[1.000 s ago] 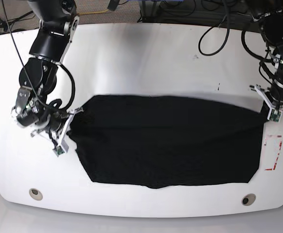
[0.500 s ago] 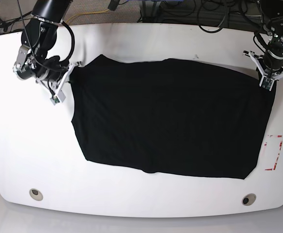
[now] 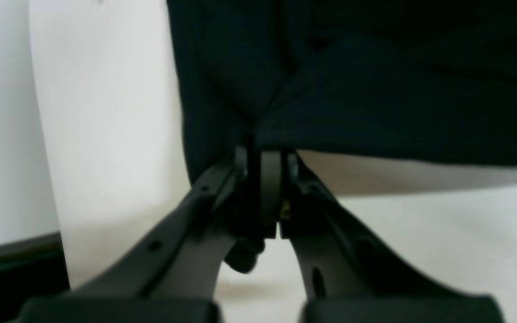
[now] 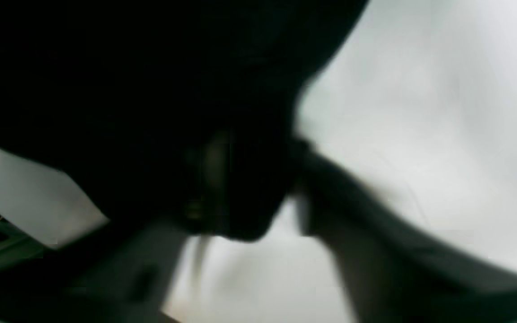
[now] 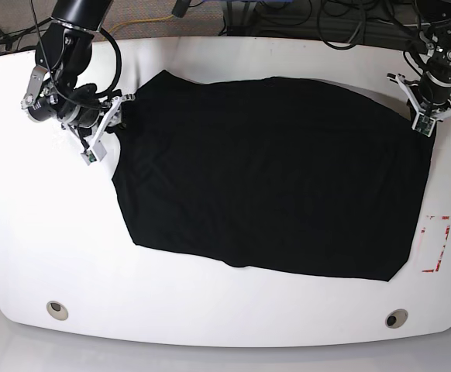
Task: Fold the T-shirt properly
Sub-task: 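Release the shirt and reposition both grippers at its edges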
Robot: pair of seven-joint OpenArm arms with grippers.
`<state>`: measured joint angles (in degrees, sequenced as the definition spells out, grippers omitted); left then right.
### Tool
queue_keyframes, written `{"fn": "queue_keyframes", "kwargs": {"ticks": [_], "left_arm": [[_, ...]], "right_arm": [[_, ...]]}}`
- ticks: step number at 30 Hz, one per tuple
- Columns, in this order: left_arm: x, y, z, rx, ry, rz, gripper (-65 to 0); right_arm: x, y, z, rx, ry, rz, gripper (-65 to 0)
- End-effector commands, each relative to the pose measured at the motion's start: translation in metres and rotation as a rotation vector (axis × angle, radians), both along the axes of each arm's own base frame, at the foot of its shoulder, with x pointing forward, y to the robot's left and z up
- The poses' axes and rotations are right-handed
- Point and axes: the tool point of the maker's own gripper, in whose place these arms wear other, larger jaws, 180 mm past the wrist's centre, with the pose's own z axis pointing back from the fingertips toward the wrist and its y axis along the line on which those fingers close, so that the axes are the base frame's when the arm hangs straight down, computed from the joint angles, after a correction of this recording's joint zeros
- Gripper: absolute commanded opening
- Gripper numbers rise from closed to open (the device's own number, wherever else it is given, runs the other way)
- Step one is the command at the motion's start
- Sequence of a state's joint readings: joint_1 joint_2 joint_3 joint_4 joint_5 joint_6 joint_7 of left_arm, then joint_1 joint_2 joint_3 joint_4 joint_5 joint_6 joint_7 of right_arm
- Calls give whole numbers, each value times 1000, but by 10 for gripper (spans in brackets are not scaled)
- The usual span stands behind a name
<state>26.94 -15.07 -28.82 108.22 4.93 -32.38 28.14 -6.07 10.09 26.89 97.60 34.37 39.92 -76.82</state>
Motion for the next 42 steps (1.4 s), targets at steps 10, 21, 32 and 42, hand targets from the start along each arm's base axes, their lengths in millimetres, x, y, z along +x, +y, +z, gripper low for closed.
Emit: {"fn": "queue_keyframes", "kwargs": {"ticks": [10, 21, 32, 42], "left_arm": [[6, 0, 10, 10, -36, -14, -650], [4, 2, 5, 0, -27, -7, -650], [4, 1, 5, -2, -27, -9, -650], [3, 4, 6, 2, -30, -2, -650]], "right_arm": [[-38, -15, 17, 147, -76, -210, -170], [-88, 8, -6, 234, 35, -266, -170], [-85, 58, -17, 256, 66, -148, -170], [-87, 81, -21, 264, 91, -96, -265]]}}
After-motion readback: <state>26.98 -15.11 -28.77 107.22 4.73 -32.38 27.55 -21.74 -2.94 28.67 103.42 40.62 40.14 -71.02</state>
